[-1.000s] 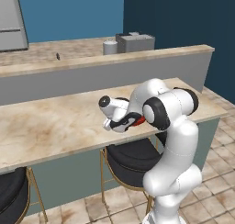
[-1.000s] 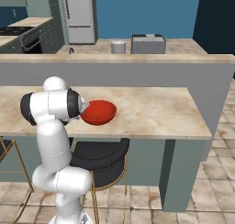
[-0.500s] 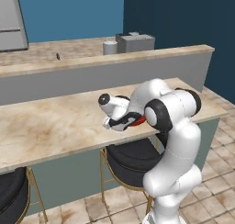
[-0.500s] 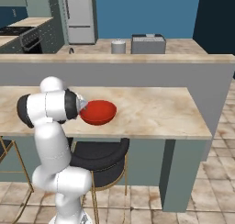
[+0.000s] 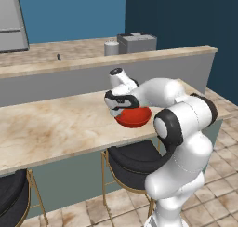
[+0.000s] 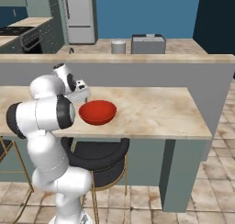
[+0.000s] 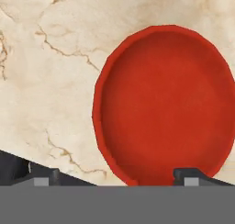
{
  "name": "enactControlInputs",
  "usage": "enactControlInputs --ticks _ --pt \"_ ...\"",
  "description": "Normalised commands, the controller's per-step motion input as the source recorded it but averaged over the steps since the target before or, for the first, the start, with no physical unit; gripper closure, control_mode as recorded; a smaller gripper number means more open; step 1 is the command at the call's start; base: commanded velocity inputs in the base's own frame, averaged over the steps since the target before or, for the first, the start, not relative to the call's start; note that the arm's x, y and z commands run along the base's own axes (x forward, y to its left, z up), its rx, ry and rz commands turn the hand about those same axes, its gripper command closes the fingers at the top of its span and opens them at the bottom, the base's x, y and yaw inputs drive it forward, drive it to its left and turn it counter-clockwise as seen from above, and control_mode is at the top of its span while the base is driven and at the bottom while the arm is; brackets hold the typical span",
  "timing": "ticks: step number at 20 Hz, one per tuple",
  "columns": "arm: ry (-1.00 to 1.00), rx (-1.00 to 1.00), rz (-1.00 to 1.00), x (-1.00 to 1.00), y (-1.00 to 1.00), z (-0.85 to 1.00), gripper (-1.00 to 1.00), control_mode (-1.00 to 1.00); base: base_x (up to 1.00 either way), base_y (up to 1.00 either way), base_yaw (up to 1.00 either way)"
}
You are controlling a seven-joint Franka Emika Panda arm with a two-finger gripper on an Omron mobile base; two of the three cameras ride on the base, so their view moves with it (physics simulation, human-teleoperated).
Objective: Pick up the bowls from the cabinet and place each bowl in front of a stool on the dining counter.
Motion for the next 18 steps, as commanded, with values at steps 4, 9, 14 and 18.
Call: enactControlInputs --ticks 4,9,14,18 --pt "0.37 0.24 -0.16 -0.63 -0.66 1.00 -1.00 -1.00 0.00 0.00 0.00" --pt "0.26 0.23 -0.06 -0.90 -0.40 1.00 -1.00 -1.00 0.00 0.00 0.00" --pt "0.10 0.19 -0.04 -0.89 -0.24 1.00 -1.00 -1.00 0.00 0.00 0.00" --pt "0.00 0.06 -0.12 -0.98 -0.12 1.00 -1.00 -1.00 0.00 0.00 0.00"
